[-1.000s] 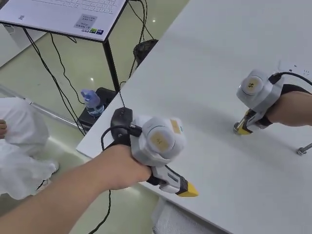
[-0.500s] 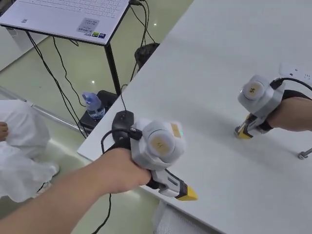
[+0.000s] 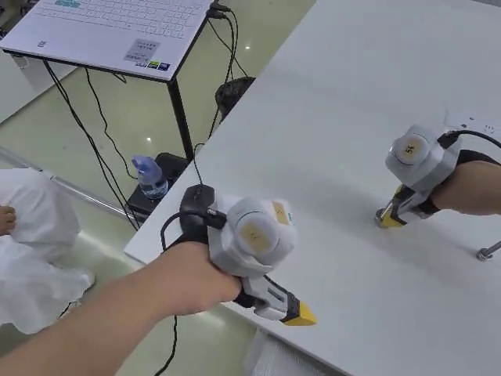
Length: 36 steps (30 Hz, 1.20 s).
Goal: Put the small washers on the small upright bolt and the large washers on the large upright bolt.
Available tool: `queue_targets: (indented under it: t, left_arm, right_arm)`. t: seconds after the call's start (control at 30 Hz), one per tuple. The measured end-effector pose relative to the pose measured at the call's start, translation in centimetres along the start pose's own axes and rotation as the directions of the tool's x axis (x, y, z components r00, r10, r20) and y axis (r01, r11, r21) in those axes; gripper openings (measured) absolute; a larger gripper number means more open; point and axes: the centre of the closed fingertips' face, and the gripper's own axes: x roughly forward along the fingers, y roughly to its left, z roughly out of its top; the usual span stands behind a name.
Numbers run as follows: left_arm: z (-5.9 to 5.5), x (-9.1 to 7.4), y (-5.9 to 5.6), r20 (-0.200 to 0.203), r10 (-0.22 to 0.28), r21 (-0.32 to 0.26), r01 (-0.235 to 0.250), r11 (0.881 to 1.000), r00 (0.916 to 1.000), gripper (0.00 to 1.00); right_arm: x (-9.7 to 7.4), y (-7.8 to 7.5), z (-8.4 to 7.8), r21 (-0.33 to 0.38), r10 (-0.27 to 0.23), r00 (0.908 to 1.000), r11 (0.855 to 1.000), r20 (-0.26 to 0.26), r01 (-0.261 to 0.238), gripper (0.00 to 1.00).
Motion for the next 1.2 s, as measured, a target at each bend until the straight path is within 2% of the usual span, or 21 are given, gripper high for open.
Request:
queue_targets:
  t: [0.17, 0.27, 0.4, 0.6, 0.8, 0.97, 1.03, 1.07, 1.13, 1.17, 1.2]
  left_arm:
    - [0.3, 0.0, -0.1, 0.003, 0.003, 0.003, -0.003, 1.000, 1.0000, 0.81]
    - [0.5, 0.0, -0.1, 0.010, 0.012, 0.000, -0.012, 1.000, 0.9999, 0.82]
    - [0.6, 0.0, -0.1, 0.013, 0.021, 0.001, -0.021, 1.000, 0.9997, 0.82]
    - [1.0, -0.1, -0.2, 0.021, 0.028, -0.008, -0.028, 1.000, 0.9994, 0.82]
    - [1.5, -0.2, -0.5, 0.025, 0.033, -0.002, -0.033, 0.999, 0.9991, 0.82]
    - [1.9, -0.3, -0.7, 0.039, 0.043, -0.012, -0.042, 0.999, 0.9983, 0.82]
    - [2.2, -0.4, -0.8, 0.045, 0.044, -0.010, -0.043, 0.999, 0.9980, 0.82]
    - [2.4, -0.4, -0.7, 0.049, 0.047, -0.010, -0.047, 0.999, 0.9976, 0.82]
    - [2.5, -0.5, -0.5, 0.056, 0.055, -0.017, -0.054, 0.998, 0.9969, 0.82]
    - [2.6, -0.5, -0.5, 0.058, 0.057, -0.019, -0.056, 0.998, 0.9966, 0.82]
    - [2.7, -0.5, -0.4, 0.064, 0.062, -0.023, -0.060, 0.998, 0.9961, 0.83]
  right_arm:
    - [-1.3, -0.4, -0.2, 0.001, -0.030, 0.9990, 1.000, 0.034, 0.030, 0.34]
    - [-2.3, -0.7, 0.0, 0.002, -0.063, 0.9947, 0.998, 0.081, 0.063, 0.37]
    - [-4.0, -0.7, 0.3, 0.021, -0.097, 0.9823, 0.995, 0.160, 0.095, 0.42]
    - [-5.8, -0.7, -0.4, 0.040, -0.139, 0.9642, 0.990, 0.225, 0.134, 0.46]
    - [-8.0, -0.4, -0.9, 0.090, -0.173, 0.9366, 0.984, 0.305, 0.152, 0.49]
    - [-9.7, 0.2, -1.7, 0.126, -0.206, 0.9114, 0.977, 0.356, 0.171, 0.51]
    - [-10.4, 0.6, -2.0, 0.158, -0.214, 0.8992, 0.974, 0.382, 0.165, 0.51]
    - [-11.0, 0.8, -1.9, 0.189, -0.229, 0.8813, 0.968, 0.413, 0.163, 0.52]
    - [-11.7, 1.0, -2.1, 0.212, -0.239, 0.8661, 0.964, 0.439, 0.159, 0.54]
    - [-12.1, 1.2, -2.6, 0.225, -0.249, 0.8619, 0.961, 0.441, 0.163, 0.55]
    - [-12.7, 1.3, -2.9, 0.247, -0.268, 0.8502, 0.954, 0.453, 0.169, 0.56]
